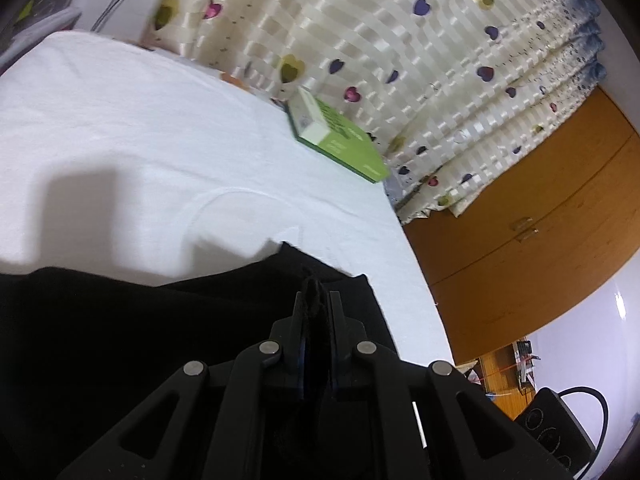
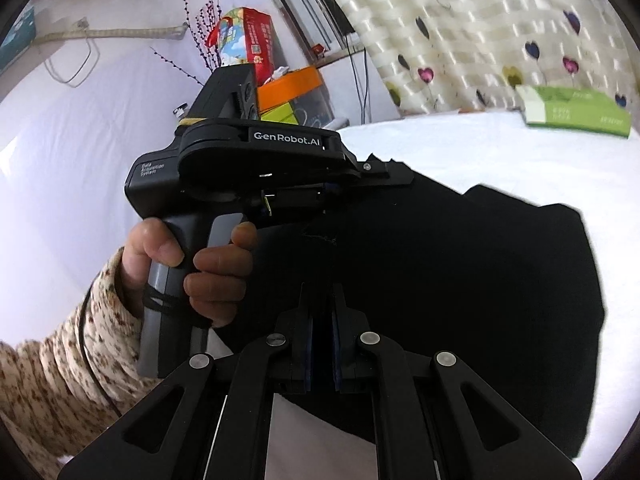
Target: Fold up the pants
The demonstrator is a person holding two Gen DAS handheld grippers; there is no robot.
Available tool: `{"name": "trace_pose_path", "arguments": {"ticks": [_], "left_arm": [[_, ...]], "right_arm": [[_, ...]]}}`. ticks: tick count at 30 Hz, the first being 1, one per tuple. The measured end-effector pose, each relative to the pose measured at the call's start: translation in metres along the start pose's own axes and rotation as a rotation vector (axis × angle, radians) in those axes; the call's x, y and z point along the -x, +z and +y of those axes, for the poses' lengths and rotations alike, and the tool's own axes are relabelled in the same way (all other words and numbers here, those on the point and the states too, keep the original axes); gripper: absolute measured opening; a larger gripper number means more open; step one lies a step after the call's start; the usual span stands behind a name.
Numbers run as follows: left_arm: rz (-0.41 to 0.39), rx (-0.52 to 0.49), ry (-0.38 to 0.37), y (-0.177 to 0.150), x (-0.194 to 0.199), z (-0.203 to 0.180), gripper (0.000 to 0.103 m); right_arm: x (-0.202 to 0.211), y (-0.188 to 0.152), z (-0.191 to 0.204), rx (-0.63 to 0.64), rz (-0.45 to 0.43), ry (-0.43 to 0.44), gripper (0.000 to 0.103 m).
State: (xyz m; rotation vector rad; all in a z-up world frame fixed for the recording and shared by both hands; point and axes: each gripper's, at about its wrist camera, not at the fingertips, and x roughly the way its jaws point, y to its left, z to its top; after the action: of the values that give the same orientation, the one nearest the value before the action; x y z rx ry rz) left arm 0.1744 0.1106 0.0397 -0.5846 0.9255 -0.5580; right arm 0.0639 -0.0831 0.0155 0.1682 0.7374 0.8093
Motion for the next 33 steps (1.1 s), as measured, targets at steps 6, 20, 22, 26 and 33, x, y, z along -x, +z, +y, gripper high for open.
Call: {"name": "trace_pose_path", "arguments": {"ticks": [6, 20, 22, 26, 33], "left_arm": [[-0.005, 0.017, 0.033, -0.002, 0.002, 0.02, 0.009], [-0.031, 0.025, 0.2, -0.011, 0.017, 0.041, 0.014], [-0.048, 0.006, 0.213, -0.012, 0.024, 0.035, 0.026], [-0.082, -0.03, 0.216, -0.014, 0.035, 0.018, 0.029], [-0.071, -0.074, 0.188, -0.02, 0.021, -0.012, 0.033]], "right_arm": [[-0.016, -0.005, 0.0, 0.008, 0.051, -0.025, 0.007], [0.006, -0.004, -0.01, -0.054, 0.062, 0.036, 0.021], [0.021, -0.003, -0.018, -0.064, 0.036, 0.008, 0.03], [0.052, -0.006, -0.04, -0.093, -0.026, -0.078, 0.033], [0.083, -0.017, -0.075, -0.184, -0.053, -0.213, 0.033]]}}
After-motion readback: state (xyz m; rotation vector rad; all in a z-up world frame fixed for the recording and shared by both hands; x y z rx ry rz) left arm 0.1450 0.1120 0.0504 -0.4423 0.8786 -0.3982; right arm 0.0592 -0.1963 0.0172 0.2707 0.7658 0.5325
